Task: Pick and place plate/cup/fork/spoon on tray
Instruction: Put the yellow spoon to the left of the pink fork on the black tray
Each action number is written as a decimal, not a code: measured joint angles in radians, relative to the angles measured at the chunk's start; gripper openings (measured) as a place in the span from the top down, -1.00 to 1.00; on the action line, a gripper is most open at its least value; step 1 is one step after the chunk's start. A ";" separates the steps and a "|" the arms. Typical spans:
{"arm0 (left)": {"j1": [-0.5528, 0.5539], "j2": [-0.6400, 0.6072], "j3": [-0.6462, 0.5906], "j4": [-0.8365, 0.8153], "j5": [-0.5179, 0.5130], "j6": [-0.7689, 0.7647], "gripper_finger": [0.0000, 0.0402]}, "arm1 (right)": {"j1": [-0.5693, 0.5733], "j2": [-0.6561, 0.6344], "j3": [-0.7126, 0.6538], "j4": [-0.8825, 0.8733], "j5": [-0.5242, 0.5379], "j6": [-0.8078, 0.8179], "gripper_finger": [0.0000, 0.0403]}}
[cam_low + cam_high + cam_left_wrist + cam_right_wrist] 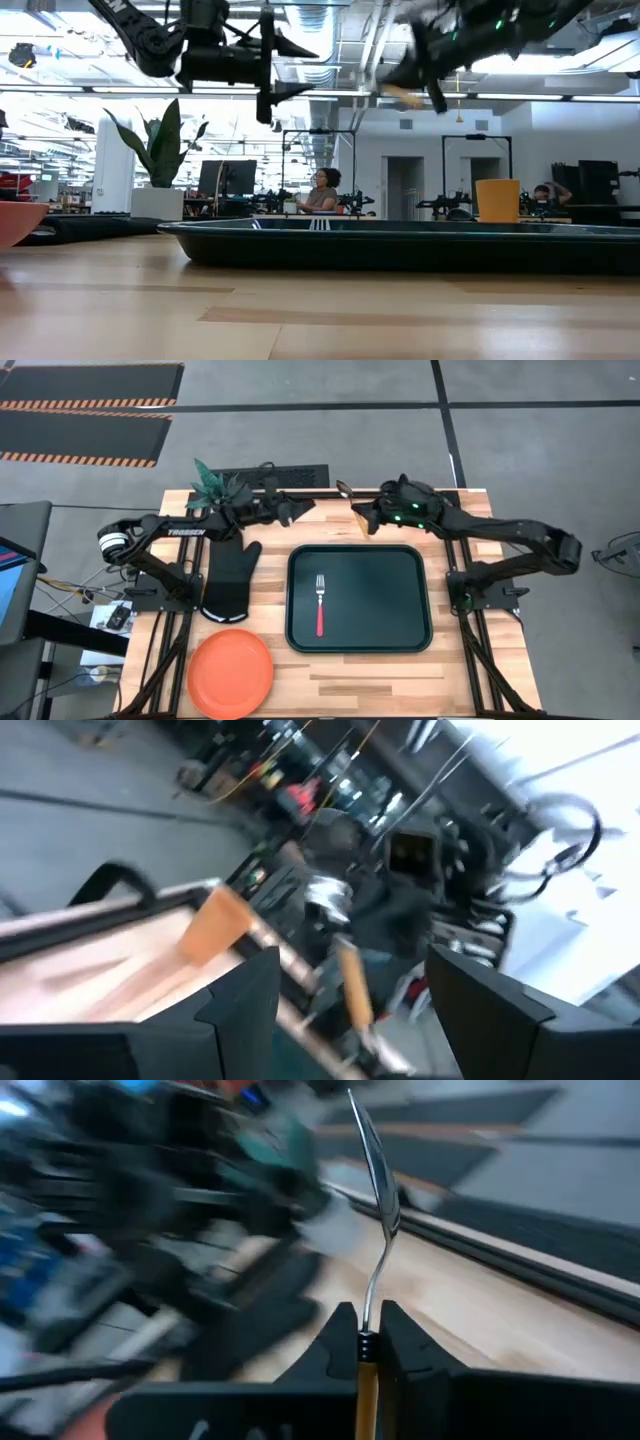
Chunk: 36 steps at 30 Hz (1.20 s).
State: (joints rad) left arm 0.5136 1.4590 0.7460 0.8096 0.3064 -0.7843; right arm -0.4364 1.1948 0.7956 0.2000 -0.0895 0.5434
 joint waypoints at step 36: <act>-0.081 0.000 0.065 0.070 0.047 0.077 0.02 | 0.220 0.220 0.003 0.537 -0.020 0.257 0.93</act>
State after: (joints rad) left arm 0.4328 1.4590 0.8112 0.8793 0.3534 -0.7076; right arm -0.2160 1.4151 0.7982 0.7368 -0.1094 0.8004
